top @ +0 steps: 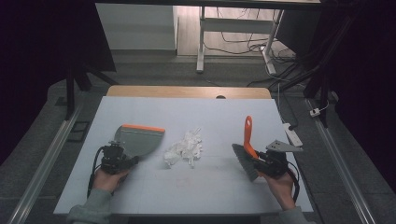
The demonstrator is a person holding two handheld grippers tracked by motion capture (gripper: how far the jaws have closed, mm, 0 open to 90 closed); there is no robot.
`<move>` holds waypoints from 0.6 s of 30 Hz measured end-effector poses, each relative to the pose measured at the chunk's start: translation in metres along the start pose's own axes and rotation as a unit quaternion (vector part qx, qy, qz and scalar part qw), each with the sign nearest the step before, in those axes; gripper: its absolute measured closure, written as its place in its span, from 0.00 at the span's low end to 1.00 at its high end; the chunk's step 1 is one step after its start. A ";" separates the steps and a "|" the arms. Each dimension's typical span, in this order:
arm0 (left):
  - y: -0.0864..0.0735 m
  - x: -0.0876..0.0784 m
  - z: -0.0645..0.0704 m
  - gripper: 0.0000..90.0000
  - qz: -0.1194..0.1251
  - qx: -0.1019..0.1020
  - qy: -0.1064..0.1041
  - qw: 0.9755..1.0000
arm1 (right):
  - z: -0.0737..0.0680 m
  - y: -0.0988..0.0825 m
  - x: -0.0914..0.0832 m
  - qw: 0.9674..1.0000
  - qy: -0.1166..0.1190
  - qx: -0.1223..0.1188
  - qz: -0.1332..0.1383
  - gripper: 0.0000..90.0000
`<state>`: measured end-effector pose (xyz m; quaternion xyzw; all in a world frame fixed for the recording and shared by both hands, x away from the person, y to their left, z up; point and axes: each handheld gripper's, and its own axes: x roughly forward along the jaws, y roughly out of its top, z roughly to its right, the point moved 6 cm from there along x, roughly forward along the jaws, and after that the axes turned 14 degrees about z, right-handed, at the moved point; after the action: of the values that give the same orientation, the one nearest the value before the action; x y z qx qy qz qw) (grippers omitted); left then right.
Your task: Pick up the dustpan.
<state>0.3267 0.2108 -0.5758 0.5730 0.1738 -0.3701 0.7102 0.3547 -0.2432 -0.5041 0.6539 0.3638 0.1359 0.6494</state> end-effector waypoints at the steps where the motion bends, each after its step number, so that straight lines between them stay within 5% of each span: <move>1: 0.000 0.000 0.000 0.67 0.000 -0.001 -0.002 1.000 | 0.000 0.000 0.000 1.000 0.000 0.000 0.000 0.78; 18: 0.003 -0.006 -0.005 0.68 0.023 0.017 -0.015 0.999 | 0.000 0.001 -0.001 1.000 -0.002 -0.002 0.003 0.78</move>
<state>0.3255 0.2175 -0.5711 0.5828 0.1440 -0.3654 0.7114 0.3540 -0.2434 -0.5027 0.6539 0.3600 0.1374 0.6511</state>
